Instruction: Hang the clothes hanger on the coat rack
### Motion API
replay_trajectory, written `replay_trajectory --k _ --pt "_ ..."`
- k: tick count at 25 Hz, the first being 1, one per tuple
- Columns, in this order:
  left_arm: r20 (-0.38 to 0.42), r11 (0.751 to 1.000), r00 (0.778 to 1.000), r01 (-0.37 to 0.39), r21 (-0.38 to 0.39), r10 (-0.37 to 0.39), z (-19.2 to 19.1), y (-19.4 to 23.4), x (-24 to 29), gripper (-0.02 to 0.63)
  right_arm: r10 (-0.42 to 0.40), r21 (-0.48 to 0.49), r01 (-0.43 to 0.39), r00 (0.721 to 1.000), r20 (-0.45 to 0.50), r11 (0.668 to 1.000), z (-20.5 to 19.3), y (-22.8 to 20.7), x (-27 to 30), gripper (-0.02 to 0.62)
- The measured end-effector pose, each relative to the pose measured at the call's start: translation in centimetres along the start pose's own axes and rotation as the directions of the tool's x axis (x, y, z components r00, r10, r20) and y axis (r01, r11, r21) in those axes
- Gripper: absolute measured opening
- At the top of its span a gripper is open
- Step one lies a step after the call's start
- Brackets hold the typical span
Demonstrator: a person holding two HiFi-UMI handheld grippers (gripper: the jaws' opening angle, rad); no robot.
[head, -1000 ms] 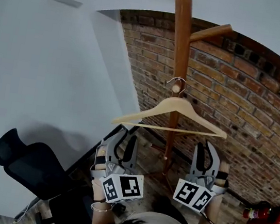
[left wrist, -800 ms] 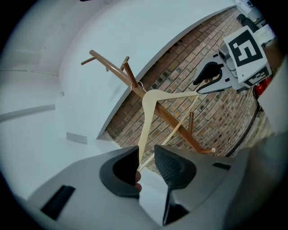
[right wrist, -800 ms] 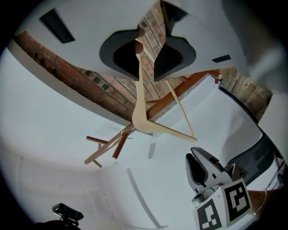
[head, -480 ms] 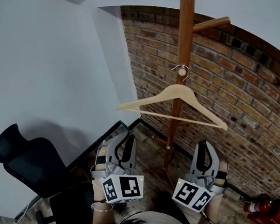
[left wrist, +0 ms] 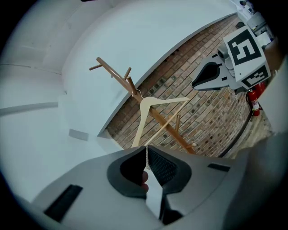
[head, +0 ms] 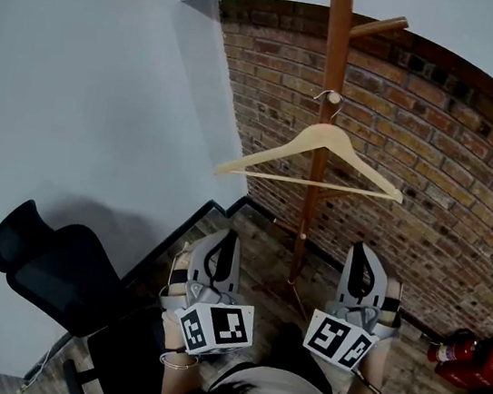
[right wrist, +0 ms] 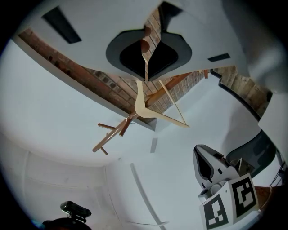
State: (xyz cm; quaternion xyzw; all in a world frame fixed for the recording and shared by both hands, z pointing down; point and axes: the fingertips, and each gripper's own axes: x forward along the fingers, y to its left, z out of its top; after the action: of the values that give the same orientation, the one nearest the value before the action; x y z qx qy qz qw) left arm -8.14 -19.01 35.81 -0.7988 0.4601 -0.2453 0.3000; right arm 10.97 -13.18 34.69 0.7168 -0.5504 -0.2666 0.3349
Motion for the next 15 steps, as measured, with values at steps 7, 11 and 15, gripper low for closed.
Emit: replay_trajectory --k 7,11,15 --pt "0.037 0.999 0.999 0.006 -0.043 -0.004 -0.2 -0.3 -3.0 0.012 -0.021 0.005 0.021 1.0 -0.011 1.0 0.6 0.1 -3.1 0.038" --pt "0.044 0.998 0.999 0.017 -0.056 -0.015 -0.1 -0.8 -4.4 0.011 -0.033 0.001 0.033 0.999 -0.017 0.999 0.6 -0.1 -4.7 0.037" --pt "0.042 0.998 0.999 0.018 -0.067 -0.016 -0.6 -1.1 -5.9 0.011 -0.04 -0.01 0.04 0.999 -0.02 0.999 0.8 0.2 -6.2 0.037"
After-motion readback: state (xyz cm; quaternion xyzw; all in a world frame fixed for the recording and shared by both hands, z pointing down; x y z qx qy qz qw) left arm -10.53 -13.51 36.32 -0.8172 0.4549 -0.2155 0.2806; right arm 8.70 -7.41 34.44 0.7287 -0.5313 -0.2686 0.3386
